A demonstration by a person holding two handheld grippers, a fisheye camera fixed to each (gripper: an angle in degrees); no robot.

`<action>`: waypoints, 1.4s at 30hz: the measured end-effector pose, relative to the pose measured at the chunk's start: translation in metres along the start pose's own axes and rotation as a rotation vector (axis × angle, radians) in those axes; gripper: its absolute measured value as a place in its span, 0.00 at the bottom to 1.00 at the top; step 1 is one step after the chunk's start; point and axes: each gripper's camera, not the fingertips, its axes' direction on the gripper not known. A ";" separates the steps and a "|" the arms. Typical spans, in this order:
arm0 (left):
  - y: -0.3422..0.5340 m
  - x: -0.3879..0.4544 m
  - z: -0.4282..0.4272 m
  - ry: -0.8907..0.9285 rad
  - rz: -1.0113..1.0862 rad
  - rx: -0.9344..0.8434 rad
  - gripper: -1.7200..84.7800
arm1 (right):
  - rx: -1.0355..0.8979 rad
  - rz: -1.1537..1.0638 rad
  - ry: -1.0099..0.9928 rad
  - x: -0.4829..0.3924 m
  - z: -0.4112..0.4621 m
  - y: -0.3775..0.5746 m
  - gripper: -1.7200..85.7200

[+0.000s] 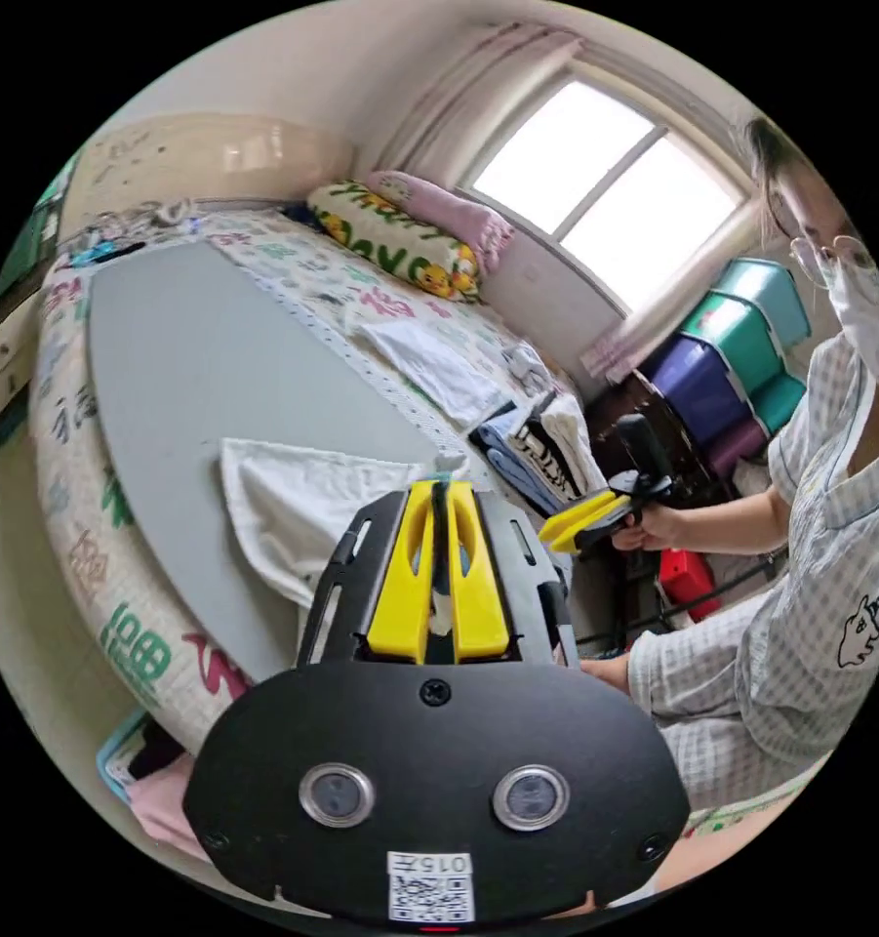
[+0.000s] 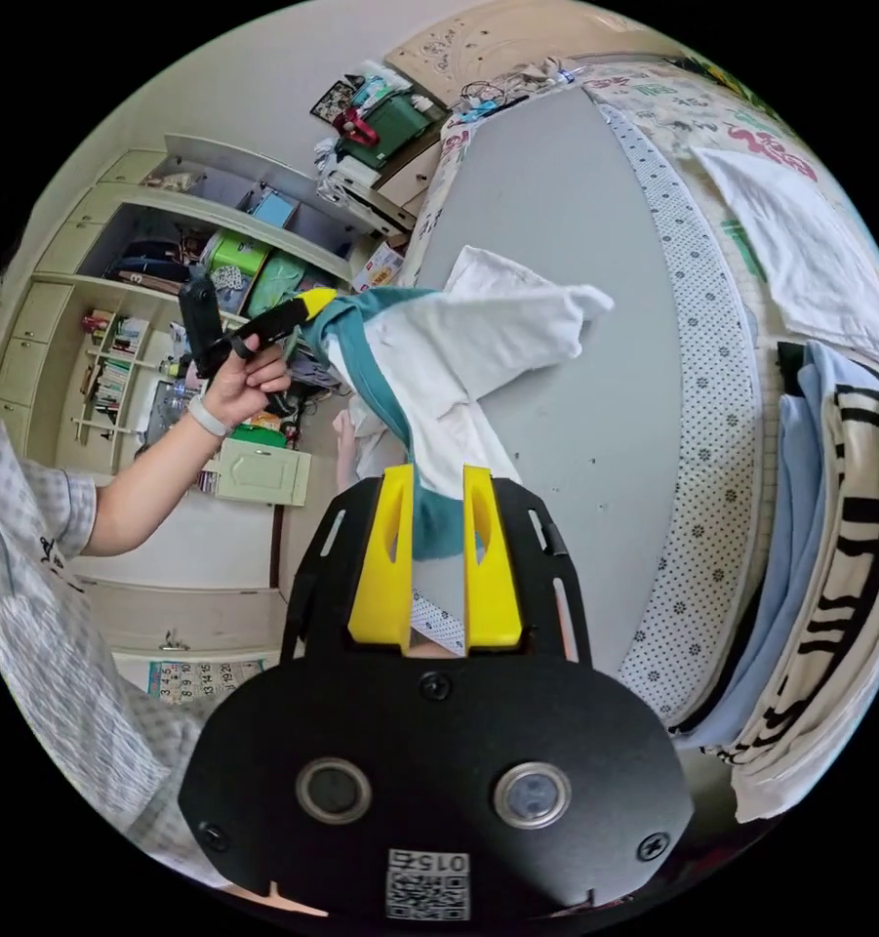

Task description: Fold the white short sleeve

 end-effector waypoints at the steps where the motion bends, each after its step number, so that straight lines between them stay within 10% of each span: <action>1: 0.013 0.000 -0.017 -0.041 -0.040 0.016 0.02 | -0.015 -0.018 0.002 -0.004 0.007 -0.004 0.13; 22: -0.053 0.124 -0.026 -0.190 0.122 -0.291 0.10 | -0.314 -0.416 0.525 -0.060 0.185 -0.017 0.11; 42: -0.234 0.280 0.124 -0.039 0.423 -0.880 0.03 | -0.326 -0.318 0.495 -0.037 0.157 -0.043 0.03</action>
